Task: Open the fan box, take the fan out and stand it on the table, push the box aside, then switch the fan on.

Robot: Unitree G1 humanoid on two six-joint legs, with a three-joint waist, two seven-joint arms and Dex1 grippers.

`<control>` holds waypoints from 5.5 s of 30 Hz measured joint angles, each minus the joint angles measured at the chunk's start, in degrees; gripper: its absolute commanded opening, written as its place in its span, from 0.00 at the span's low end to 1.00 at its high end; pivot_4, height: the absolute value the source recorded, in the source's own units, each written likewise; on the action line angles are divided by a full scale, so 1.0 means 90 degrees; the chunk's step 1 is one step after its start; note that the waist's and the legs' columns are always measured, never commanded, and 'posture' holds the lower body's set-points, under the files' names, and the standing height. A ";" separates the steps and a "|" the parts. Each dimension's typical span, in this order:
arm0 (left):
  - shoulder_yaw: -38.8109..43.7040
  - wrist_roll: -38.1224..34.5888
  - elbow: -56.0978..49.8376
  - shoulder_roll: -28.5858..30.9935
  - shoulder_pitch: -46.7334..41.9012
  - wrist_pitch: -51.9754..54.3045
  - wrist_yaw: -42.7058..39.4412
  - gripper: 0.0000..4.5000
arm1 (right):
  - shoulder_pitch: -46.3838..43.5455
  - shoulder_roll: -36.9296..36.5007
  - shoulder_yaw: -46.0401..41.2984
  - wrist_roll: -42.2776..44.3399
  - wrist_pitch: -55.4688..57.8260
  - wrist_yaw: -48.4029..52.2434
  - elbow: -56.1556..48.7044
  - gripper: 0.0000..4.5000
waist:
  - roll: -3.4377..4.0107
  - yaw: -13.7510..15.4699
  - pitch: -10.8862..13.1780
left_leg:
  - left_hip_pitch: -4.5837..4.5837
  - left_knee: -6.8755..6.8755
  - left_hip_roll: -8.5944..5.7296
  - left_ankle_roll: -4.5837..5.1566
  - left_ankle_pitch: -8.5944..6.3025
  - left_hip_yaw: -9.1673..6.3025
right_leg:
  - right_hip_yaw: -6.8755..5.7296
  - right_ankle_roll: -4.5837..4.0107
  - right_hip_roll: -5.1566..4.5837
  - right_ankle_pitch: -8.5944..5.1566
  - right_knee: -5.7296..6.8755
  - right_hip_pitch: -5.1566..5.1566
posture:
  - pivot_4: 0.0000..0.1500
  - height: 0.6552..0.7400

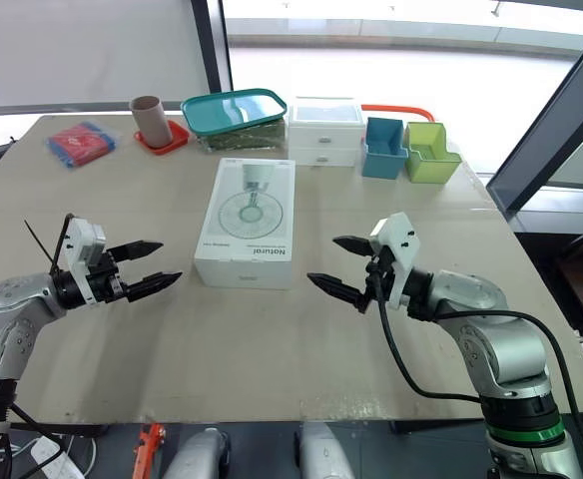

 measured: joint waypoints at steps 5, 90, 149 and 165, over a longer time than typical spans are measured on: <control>0.0192 -0.0309 0.0065 -0.0125 -0.0408 0.0069 0.0007 0.26 | -0.0348 0.0052 0.0000 0.0007 -0.0002 -0.0030 0.0033 1.00 | 0.0000 0.0001 0.0000 | -0.0001 0.0005 0.0000 0.0000 0.0000 -0.0001 | -0.0002 -0.0001 0.0000 0.0001 0.0001 0.0002 | 1.00 1.00; -0.1230 0.1524 0.3208 -0.1276 -0.2698 -0.2461 -0.0490 0.01 | -0.2928 0.1175 0.2692 -0.3515 -0.1856 0.0276 0.2233 1.00 | 0.0002 0.0003 -0.0002 | -0.0063 0.0082 -0.0008 0.0001 0.0000 -0.0093 | -0.0107 -0.0019 -0.0014 0.0015 0.0033 -0.0003 | 1.00 1.00; -0.1280 0.1674 0.2918 -0.1352 -0.2500 -0.2600 -0.0562 0.01 | -0.1619 0.0308 0.1471 -0.1536 0.0065 0.1269 0.0860 1.00 | 0.0009 0.0005 -0.0004 | -0.0063 0.0083 -0.0008 0.0009 -0.0003 -0.0094 | -0.0109 -0.0014 -0.0013 0.0010 0.0029 0.0004 | 1.00 1.00; -0.1275 0.1675 0.2901 -0.1366 -0.2486 -0.2594 -0.0543 0.01 | -0.1596 0.0239 0.1697 -0.1881 -0.0641 0.1269 0.1256 1.00 | 0.0011 0.0005 -0.0007 | -0.0059 0.0083 -0.0008 0.0009 -0.0003 -0.0094 | -0.0109 -0.0013 -0.0013 0.0010 0.0028 0.0009 | 1.00 1.00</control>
